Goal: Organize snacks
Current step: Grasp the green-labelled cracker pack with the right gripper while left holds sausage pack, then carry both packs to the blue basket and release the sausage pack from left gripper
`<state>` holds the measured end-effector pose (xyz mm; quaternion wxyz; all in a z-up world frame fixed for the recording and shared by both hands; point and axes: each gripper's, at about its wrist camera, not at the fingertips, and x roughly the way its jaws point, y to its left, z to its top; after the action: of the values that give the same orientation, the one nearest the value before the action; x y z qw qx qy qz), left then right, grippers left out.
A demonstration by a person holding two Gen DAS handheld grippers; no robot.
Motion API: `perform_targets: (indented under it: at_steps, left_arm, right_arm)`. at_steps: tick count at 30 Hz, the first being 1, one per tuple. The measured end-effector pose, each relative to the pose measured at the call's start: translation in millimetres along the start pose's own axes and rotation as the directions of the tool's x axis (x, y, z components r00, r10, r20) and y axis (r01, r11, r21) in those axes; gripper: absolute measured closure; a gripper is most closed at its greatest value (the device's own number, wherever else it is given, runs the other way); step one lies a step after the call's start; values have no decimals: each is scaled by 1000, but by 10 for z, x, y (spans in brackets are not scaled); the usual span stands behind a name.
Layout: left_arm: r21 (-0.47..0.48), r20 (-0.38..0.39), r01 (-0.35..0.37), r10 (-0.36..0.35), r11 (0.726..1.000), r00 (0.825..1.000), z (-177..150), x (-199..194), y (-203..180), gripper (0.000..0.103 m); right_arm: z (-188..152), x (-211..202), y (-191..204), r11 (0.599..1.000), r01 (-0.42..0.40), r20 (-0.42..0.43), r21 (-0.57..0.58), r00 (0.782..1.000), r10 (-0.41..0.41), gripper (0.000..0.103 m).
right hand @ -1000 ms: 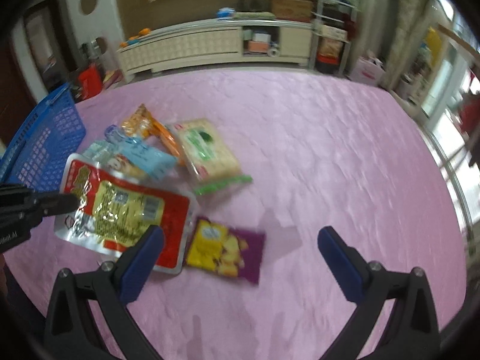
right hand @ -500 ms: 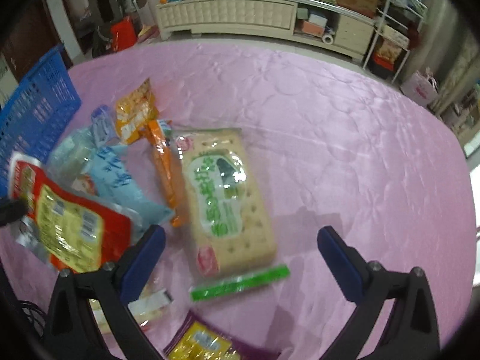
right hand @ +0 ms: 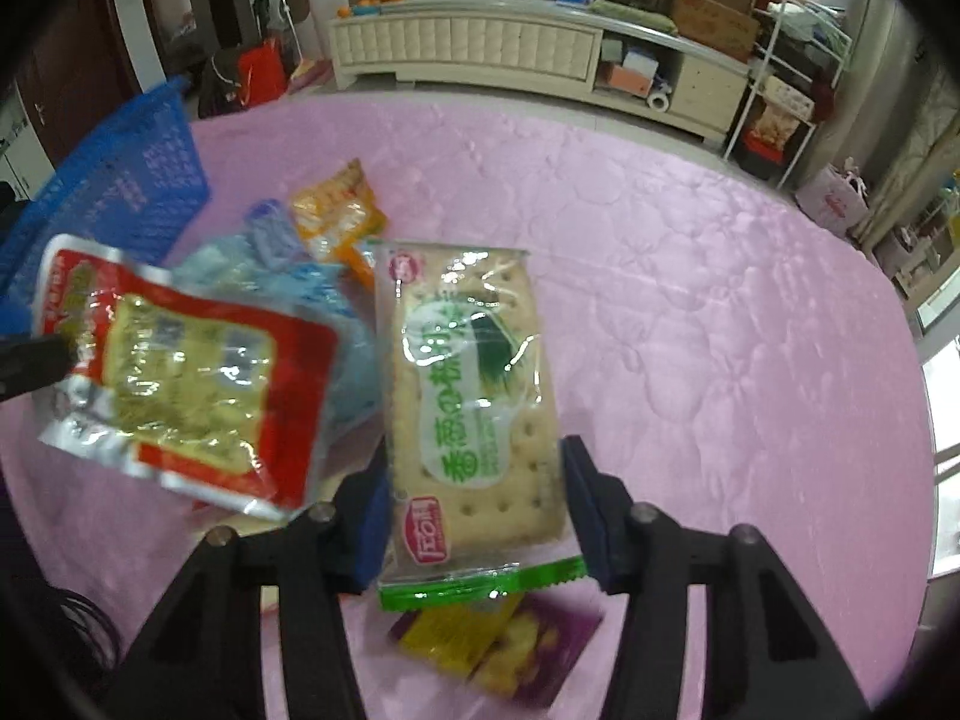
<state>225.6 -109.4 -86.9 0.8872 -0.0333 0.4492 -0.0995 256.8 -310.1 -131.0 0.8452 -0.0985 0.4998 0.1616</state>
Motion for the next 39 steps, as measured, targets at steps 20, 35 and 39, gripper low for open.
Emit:
perform_targets:
  at_steps: [20,35,39]
  left_arm:
    - [145,194,-36,7,989,981,-179,-1326,-6,103]
    - [27,271,-98,87,995,959,312,-1803,997,103]
    - [-3,256,-121,117,993,960,440,-1764,1221,103]
  right_arm:
    - [67,-1198,1005,999,-48,163,-4,985,48,46]
    - [757,-1169,1665,990,-133,186,-53,972,141,46]
    - [993,-1055,1845,986,-142,167,-84,974,154,46]
